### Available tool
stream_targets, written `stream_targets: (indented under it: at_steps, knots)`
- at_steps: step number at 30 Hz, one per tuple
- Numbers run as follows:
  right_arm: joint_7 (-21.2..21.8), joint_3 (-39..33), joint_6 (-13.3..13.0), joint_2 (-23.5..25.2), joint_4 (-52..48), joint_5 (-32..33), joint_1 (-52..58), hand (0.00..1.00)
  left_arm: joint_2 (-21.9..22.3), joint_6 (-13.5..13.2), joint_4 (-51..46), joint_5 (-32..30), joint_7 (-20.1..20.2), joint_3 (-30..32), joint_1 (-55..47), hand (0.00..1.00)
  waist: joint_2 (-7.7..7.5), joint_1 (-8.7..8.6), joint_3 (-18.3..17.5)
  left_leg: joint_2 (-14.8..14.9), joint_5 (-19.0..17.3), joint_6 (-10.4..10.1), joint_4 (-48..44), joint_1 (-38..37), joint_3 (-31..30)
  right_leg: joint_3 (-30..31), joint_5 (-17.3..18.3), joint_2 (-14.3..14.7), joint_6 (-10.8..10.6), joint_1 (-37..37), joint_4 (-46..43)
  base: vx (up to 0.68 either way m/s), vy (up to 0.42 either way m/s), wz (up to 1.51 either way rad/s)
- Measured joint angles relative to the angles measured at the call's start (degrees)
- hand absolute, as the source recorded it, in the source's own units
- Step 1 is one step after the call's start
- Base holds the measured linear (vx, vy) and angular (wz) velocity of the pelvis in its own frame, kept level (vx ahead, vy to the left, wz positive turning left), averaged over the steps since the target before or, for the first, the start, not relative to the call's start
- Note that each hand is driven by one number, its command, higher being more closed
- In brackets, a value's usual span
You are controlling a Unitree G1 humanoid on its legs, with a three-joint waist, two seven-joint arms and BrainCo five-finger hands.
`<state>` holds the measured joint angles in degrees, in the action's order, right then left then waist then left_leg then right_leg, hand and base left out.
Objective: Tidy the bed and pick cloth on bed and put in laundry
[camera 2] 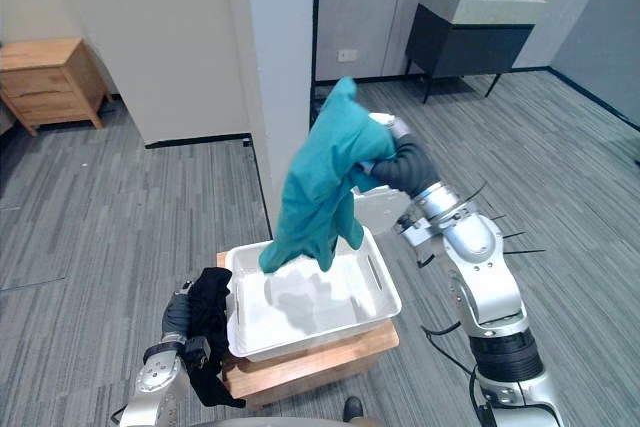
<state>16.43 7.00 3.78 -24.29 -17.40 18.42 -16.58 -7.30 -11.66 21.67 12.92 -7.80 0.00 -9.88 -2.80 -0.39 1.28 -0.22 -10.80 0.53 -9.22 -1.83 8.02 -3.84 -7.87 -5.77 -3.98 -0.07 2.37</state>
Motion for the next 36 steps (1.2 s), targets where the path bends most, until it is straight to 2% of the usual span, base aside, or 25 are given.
stream_targets:
  at_steps: [4,5,7,9,13,14,15,18,21,25,27,29,32,36]
  knots:
    - [-0.54,5.48,2.88,3.52,6.17,-0.83,-0.03,1.0,0.28,0.24,-3.74,0.0,0.03,-0.9,-0.44,1.0,0.31,1.47,-0.03,-0.35,0.48,-0.22,1.51,0.06,-0.21,-0.85,0.02,-0.36,0.02,-0.13,0.21,-0.07,-0.025,0.16]
    - [-1.39,7.44,4.01,4.78,8.75,-1.74,-0.03,1.0,0.26,0.28,-5.05,-0.01,0.02,-0.89,-0.59,1.0,0.91,1.55,0.36,-0.24,0.37,-0.02,2.52,0.07,0.42,-1.19,0.03,-0.48,0.03,-0.18,0.42,-0.06,-0.045,0.35]
    - [-2.12,8.81,4.32,6.2,11.91,-3.33,-0.05,1.0,0.28,0.71,-7.68,-0.01,0.06,-0.91,-0.76,1.0,1.0,1.47,1.22,0.3,0.83,-0.34,3.22,0.3,2.11,-2.34,0.04,-0.95,0.01,-0.37,0.45,-0.07,-0.04,0.35]
    - [-4.26,9.2,4.29,8.16,16.73,-5.62,-0.39,1.0,0.28,1.5,-12.18,0.0,0.13,-0.67,-1.3,1.0,2.01,2.24,2.61,0.08,2.34,-0.15,3.13,3.06,2.21,-2.66,0.05,-1.31,0.01,-2.72,0.54,-0.09,-0.031,0.13]
    - [-8.92,8.97,4.05,10.14,27.65,-9.68,-3.7,1.0,0.21,1.82,-17.92,0.0,0.69,-0.28,-1.37,1.0,2.79,2.83,7.79,0.05,4.05,-0.34,3.02,5.92,0.69,-4.58,-0.06,-1.56,0.09,-4.58,0.65,-0.05,-0.027,0.2]
    - [-9.11,8.85,4.05,10.28,28.21,-9.88,-3.91,1.0,0.2,1.82,-18.16,0.0,0.8,-0.29,-1.38,1.0,2.78,2.84,8.01,0.09,4.17,-0.26,3.0,6.08,0.58,-4.72,-0.07,-1.57,0.11,-4.66,0.66,-0.02,-0.035,0.24]
    - [-10.42,8.39,3.96,10.56,30.51,-10.57,-4.91,0.0,0.1,1.84,-19.64,0.03,1.67,-0.54,-1.42,1.0,2.93,2.83,8.66,0.19,4.59,-0.13,2.92,7.16,0.03,-5.33,-0.2,-1.58,0.29,-5.4,0.67,0.0,-0.019,0.14]
    - [-12.95,6.21,3.21,10.52,35.55,-13.09,-8.54,0.0,-0.96,1.81,-23.91,1.81,4.19,-2.33,-1.4,1.0,3.93,3.07,10.58,0.27,5.36,0.03,2.28,8.06,-0.21,-5.55,-1.32,-1.53,0.87,-6.31,1.13,0.03,-0.008,0.07]
    - [-16.37,0.89,1.93,9.81,41.98,-17.44,-11.91,0.0,-2.29,0.76,-31.0,5.12,9.23,-4.88,-1.4,1.0,5.37,3.2,11.69,0.03,5.36,0.03,2.32,8.24,-0.08,-5.52,-2.41,-1.55,1.23,-6.25,1.93,0.0,0.005,0.01]
    - [-18.93,-0.39,-0.07,6.88,43.37,-25.17,-11.7,0.0,-4.56,-1.45,-38.2,8.59,14.36,-6.77,-1.04,1.0,5.46,2.86,11.74,-0.2,5.36,0.03,2.34,8.07,0.07,-5.4,-2.42,-2.08,1.23,-6.16,1.95,0.0,0.007,-0.01]
    - [-20.0,-0.44,-2.26,5.32,43.16,-30.06,-10.41,0.0,-5.33,-2.44,-40.03,10.44,16.72,-7.08,-0.11,1.0,5.45,2.73,11.74,-0.22,5.35,0.03,2.35,7.29,0.27,-5.22,-2.43,-2.1,1.22,-5.3,2.44,-0.02,0.014,-0.04]
    - [-20.03,-0.41,-3.27,4.93,42.59,-32.57,-8.3,0.0,-5.47,-2.52,-40.88,12.26,17.94,-7.1,0.16,1.0,5.42,2.75,11.72,-0.14,5.32,0.02,2.5,6.17,0.77,-5.03,-2.47,-1.97,1.16,-4.09,3.01,-0.02,-0.006,-0.04]
    - [-19.97,-0.23,-3.29,4.94,39.83,-35.32,-2.81,0.0,-5.57,-2.49,-44.22,13.52,18.99,-6.93,0.02,1.0,5.36,2.76,11.68,0.26,5.16,0.22,3.32,4.37,2.1,-3.94,-2.45,-1.43,1.17,-3.3,3.0,-0.06,-0.016,-0.2]
    - [-20.11,-0.2,-1.1,4.91,36.08,-37.44,3.74,0.0,-6.42,-2.44,-46.14,13.5,19.1,-6.67,2.52,1.0,5.14,1.79,11.03,0.39,4.84,0.1,4.56,2.48,4.95,-2.44,-2.33,-1.31,1.1,-3.01,3.13,-0.08,-0.012,-0.35]
